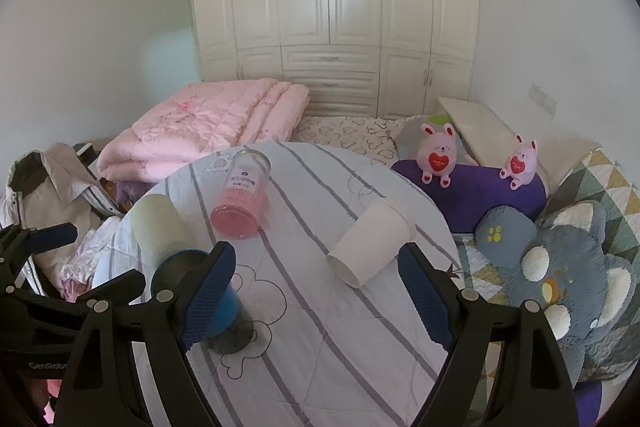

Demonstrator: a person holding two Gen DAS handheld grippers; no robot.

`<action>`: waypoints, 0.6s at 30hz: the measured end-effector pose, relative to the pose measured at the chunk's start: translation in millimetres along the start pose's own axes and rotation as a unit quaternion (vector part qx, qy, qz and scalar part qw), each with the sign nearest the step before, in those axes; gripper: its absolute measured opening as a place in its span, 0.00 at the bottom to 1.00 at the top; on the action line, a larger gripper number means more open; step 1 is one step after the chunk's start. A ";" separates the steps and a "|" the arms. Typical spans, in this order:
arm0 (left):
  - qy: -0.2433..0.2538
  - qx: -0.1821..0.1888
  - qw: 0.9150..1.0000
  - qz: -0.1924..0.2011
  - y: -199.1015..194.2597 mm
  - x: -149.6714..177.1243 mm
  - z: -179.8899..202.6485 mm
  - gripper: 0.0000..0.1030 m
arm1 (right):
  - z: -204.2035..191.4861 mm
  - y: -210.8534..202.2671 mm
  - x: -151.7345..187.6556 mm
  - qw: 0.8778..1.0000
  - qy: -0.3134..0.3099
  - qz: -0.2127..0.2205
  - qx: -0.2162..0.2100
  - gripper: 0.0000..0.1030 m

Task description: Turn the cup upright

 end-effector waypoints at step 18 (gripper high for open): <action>0.004 -0.006 0.990 0.139 -43.4 -8.5 0.5 1.00 | -8.8 -30.9 -4.4 0.997 -0.010 0.070 0.008 0.82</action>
Point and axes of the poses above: each gripper's, at about its wrist camera, not at the fingertips, and y roughly the way its jaws point, z to its right, x to its underside, the point moved 7 cm from there along y, roughly the way its jaws point, and after that the axes turned 3 degrees about z, right-handed, at the moved point
